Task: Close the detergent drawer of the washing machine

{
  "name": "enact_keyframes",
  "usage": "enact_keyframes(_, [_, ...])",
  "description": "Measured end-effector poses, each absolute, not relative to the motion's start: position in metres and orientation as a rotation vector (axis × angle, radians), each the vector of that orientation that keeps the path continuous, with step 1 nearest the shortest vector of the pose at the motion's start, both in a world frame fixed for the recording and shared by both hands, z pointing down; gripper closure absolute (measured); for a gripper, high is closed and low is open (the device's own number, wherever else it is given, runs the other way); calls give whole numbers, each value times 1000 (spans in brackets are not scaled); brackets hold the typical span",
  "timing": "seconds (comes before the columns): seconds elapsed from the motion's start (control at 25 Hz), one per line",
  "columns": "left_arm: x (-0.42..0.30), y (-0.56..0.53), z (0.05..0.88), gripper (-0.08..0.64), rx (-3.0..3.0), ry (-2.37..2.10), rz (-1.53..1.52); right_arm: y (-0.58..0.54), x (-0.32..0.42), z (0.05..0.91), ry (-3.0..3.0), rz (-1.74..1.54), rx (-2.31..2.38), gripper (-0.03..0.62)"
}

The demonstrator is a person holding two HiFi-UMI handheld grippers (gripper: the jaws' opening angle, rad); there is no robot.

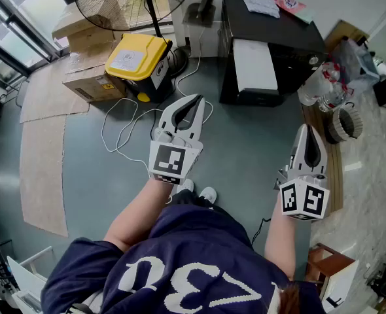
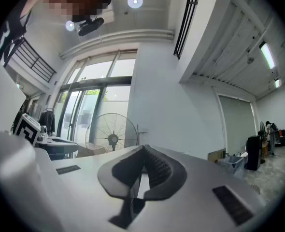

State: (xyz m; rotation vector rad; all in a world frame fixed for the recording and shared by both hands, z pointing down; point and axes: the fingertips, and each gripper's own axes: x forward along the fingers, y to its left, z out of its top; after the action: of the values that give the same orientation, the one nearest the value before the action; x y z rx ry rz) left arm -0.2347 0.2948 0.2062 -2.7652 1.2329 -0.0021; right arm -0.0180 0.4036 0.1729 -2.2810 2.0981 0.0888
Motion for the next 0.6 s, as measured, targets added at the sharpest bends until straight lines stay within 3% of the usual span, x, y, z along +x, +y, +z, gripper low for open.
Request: enact_keyframes(0.6, [-238, 300, 208, 540, -2771, 1251, -5, 405, -21, 169, 2117, 98, -2170, 577])
